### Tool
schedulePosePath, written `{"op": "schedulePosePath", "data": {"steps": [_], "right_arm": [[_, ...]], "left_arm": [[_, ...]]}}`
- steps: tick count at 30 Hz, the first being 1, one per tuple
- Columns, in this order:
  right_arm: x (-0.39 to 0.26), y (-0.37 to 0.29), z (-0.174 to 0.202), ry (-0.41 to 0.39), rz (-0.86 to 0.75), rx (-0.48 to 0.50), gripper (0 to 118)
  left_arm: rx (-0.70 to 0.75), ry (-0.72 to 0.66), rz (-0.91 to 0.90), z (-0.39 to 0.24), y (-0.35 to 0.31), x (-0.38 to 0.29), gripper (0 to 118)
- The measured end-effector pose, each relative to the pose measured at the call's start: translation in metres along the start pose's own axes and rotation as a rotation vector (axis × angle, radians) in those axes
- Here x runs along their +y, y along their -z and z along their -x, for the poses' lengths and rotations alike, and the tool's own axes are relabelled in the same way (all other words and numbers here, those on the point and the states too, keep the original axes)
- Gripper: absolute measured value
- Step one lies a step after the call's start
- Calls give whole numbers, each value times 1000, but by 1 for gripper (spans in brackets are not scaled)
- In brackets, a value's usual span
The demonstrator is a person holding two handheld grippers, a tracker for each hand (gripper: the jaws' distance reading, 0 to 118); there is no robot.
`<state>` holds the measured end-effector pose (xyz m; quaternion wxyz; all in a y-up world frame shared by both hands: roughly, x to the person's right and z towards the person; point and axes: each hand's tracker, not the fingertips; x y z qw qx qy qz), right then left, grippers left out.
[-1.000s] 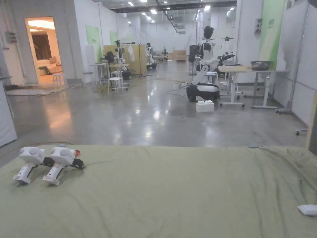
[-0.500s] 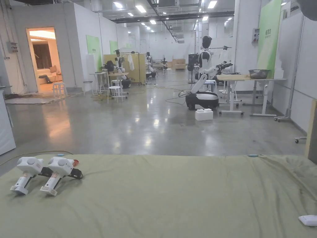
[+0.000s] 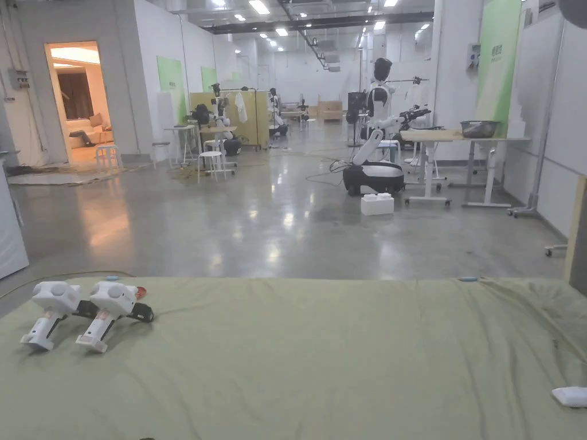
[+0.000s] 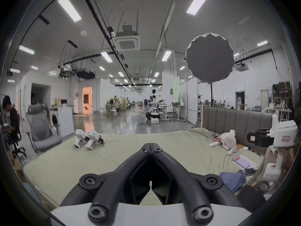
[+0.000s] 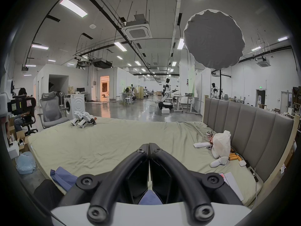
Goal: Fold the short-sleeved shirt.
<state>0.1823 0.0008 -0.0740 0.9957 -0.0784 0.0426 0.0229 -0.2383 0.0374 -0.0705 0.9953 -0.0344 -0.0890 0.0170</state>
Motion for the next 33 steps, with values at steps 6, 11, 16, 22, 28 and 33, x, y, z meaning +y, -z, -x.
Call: {"op": "schedulePosePath", "data": {"steps": [6,11,16,22,28,33], "right_arm": [[-19,-3,-5,34,72,18,0],[-39,-6,-10,75,134,41,0],[-51,-3,-11,92,191,47,0],[-54,-3,-11,90,216,38,0],[-55,-5,-8,86,234,35,0],[-53,-7,-7,59,248,33,0]], "left_arm": [[-52,-467,237,93,24,-62,67],[-28,-729,507,157,40,-157,100],[-33,-950,613,198,56,-241,100],[-84,-1131,568,173,69,-254,96],[-37,-1093,615,149,82,-263,20],[64,-1162,518,146,69,-239,6]]}}
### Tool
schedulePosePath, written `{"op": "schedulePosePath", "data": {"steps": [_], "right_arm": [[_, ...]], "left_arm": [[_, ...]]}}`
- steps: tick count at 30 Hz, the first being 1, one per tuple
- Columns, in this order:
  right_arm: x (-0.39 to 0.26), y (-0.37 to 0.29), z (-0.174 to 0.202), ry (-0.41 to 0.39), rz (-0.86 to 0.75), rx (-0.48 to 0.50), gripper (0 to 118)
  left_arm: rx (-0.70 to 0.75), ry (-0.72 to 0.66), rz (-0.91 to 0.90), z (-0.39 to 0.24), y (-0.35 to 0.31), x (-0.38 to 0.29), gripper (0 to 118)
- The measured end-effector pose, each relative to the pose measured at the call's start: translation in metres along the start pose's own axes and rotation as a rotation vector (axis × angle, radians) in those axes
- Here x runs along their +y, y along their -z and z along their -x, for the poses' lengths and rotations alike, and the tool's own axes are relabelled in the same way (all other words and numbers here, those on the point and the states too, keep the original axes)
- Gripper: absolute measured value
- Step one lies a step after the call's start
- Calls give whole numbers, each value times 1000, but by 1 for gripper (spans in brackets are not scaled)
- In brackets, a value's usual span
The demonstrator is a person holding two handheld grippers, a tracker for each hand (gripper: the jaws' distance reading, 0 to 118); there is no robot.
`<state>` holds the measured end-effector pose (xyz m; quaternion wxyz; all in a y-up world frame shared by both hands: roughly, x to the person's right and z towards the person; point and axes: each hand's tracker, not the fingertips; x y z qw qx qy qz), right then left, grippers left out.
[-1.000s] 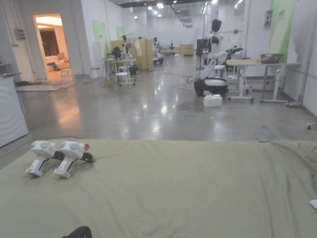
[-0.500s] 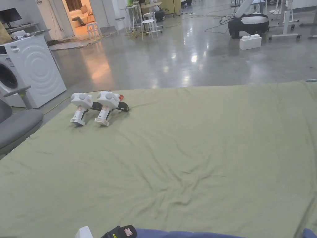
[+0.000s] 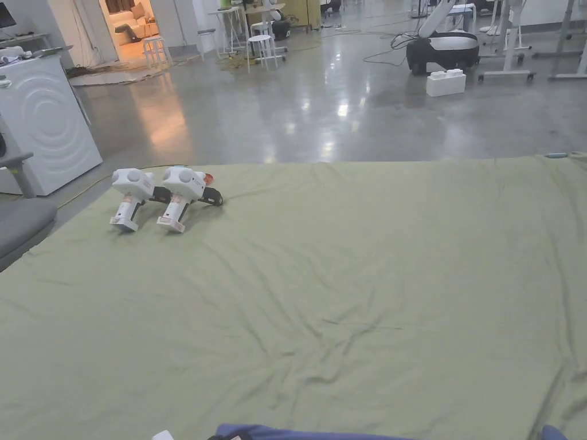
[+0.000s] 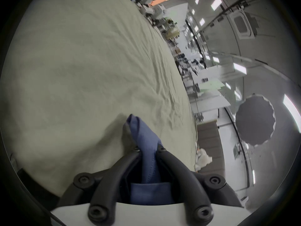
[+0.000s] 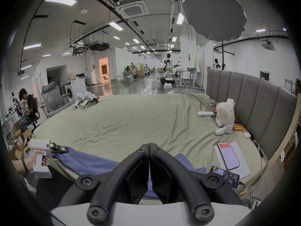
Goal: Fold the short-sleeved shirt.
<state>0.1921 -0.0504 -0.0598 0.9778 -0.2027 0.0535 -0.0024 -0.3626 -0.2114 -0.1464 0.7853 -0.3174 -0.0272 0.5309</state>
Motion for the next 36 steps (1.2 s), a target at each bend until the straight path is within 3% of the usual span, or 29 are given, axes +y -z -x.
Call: {"op": "schedulePosePath", "data": {"steps": [5,9,11,13,14,16,22,33,34,36], "right_arm": [[-1,4,-3,13,4,11,0],[-7,9,-4,49,6,36,0],[-10,13,-4,73,15,43,0],[-14,14,-4,96,20,51,0],[-14,13,-4,103,22,57,0],[-15,8,-4,101,20,61,0],[-17,-12,-12,95,13,11,0],[-35,-20,-27,151,50,-42,0],[-36,-20,-27,153,50,-40,0],[-37,-19,-27,155,52,-37,0]], "left_arm": [[9,51,-110,-10,-44,51,6],[154,266,-152,-63,-77,60,6],[150,375,-142,-93,-74,39,6],[103,461,-110,-122,-61,11,6],[89,487,-80,-98,-48,21,6],[85,566,-29,-113,-21,-9,6],[213,848,142,-130,69,-97,6],[213,968,231,-136,109,-165,7],[208,970,237,-139,111,-171,9],[201,959,270,-140,119,-175,35]]}}
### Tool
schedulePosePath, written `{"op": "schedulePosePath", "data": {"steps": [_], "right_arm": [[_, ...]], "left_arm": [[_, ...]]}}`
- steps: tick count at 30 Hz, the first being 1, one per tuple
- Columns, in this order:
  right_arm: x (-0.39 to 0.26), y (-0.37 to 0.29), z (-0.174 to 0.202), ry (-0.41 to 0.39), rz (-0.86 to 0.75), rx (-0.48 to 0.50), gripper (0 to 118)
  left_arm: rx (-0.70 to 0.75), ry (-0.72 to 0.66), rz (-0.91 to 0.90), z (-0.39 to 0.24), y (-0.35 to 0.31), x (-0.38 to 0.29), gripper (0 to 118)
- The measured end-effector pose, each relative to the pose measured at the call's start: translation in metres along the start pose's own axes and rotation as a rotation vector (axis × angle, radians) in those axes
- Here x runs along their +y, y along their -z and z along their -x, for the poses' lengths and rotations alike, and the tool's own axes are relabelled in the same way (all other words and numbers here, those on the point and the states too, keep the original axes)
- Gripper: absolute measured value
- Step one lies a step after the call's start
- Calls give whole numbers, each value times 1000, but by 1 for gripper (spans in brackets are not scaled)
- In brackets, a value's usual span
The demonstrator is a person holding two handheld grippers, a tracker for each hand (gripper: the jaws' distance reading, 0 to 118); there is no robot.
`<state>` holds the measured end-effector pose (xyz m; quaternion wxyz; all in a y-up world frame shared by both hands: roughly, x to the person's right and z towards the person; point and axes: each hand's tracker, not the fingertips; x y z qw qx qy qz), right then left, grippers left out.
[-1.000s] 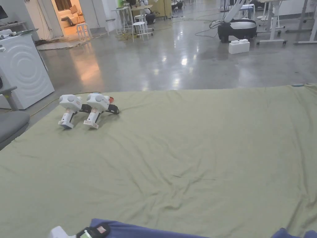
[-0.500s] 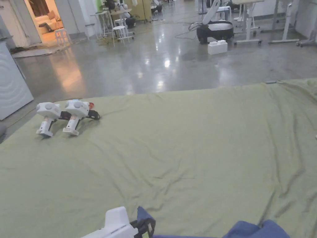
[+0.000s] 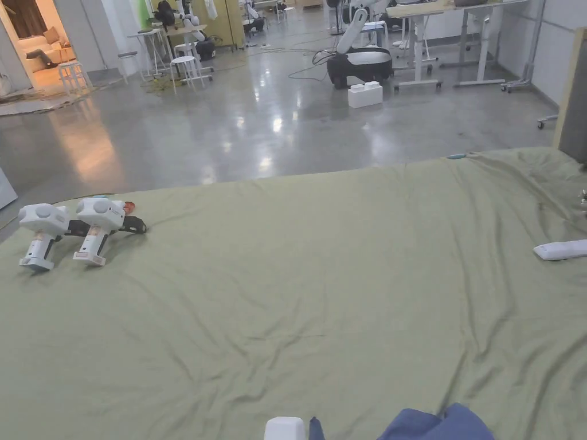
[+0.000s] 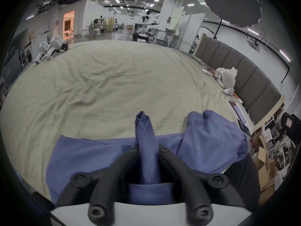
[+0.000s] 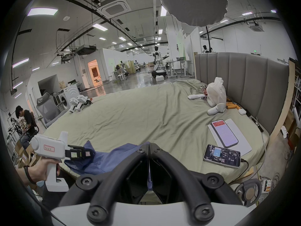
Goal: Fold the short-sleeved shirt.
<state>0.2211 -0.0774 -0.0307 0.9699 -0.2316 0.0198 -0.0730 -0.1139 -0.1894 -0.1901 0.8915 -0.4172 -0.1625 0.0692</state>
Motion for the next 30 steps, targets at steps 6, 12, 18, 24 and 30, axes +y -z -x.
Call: {"op": "schedulePosePath", "data": {"steps": [6,12,18,24,30], "right_arm": [[0,2,-3,14,4,-1,0],[1,2,-7,13,13,-7,0],[-3,-6,-5,9,27,-15,0],[-7,-10,-7,26,37,-35,0],[-5,3,-2,34,48,-3,0]], "left_arm": [[-183,-64,-188,11,-52,16,70],[-235,-232,-157,32,-59,11,7],[-295,-307,84,25,15,-25,2],[-315,-280,111,15,34,-37,0],[-405,-395,-27,59,-21,-17,62]]}}
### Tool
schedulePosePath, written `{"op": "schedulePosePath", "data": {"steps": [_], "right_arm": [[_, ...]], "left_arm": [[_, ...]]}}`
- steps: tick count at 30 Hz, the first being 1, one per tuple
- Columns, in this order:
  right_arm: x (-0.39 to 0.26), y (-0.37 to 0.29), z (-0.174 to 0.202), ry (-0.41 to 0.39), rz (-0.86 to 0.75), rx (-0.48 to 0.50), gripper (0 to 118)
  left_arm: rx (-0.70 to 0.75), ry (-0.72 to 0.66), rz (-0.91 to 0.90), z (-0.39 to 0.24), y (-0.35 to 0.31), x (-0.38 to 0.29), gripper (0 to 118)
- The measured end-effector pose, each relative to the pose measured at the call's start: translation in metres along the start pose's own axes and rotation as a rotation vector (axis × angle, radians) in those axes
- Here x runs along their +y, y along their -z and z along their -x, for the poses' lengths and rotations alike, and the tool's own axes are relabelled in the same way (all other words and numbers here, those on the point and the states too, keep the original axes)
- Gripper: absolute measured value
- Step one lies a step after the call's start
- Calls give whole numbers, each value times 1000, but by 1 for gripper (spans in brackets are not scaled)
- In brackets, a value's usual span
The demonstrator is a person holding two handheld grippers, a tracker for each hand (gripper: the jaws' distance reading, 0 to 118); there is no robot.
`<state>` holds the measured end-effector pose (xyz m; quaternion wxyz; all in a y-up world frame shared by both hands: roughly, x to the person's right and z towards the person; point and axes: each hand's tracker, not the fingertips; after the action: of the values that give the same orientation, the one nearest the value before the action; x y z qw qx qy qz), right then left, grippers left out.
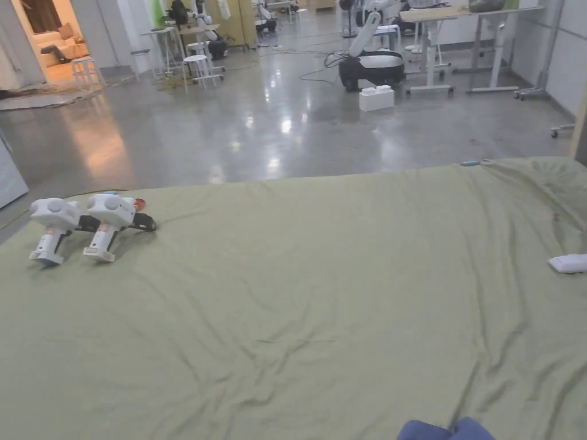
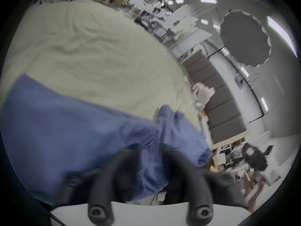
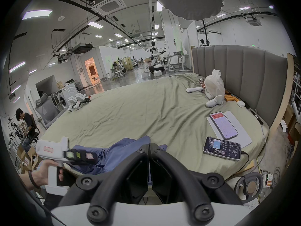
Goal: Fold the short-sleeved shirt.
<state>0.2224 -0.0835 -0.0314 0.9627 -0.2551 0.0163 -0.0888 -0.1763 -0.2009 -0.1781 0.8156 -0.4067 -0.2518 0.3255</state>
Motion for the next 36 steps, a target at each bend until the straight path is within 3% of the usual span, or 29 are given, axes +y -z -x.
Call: {"op": "schedulePosePath", "data": {"steps": [1,2,5,9,11,13,15,16,17,18,22,24,31,33,36], "right_arm": [[1,3,1,0,3,11,0],[1,7,2,0,9,21,0],[0,13,8,-26,20,32,0],[-2,12,10,-62,31,31,0],[-3,10,9,-61,39,32,0],[-3,7,7,-55,43,23,0],[-4,4,3,-45,46,20,0],[-4,3,2,-41,46,18,0],[-4,1,1,-39,45,16,0],[-3,0,1,-39,45,13,0],[-1,-4,0,-44,44,-1,0],[1,-3,-2,-42,41,-1,0],[0,8,-3,-22,31,28,0],[-2,12,-3,-4,31,40,0],[-5,12,-1,22,29,55,0]], "left_arm": [[9,-33,-27,7,-19,8,83],[22,-49,-51,14,-35,16,94],[90,-107,-154,49,-87,34,95],[145,-310,-164,115,-102,35,94],[101,-370,-147,130,-93,27,91],[-10,-420,-166,143,-78,20,81],[-48,-472,-199,143,-70,19,62],[-62,-500,-181,137,-64,18,62],[-33,-486,-155,134,-56,17,30],[24,-440,-145,130,-53,15,16],[132,-435,-241,115,-66,18,8],[87,-424,-275,112,-83,25,8],[274,-63,-356,54,-173,77,8],[312,13,-355,29,-176,83,8],[249,106,-315,-15,-146,76,8]]}}
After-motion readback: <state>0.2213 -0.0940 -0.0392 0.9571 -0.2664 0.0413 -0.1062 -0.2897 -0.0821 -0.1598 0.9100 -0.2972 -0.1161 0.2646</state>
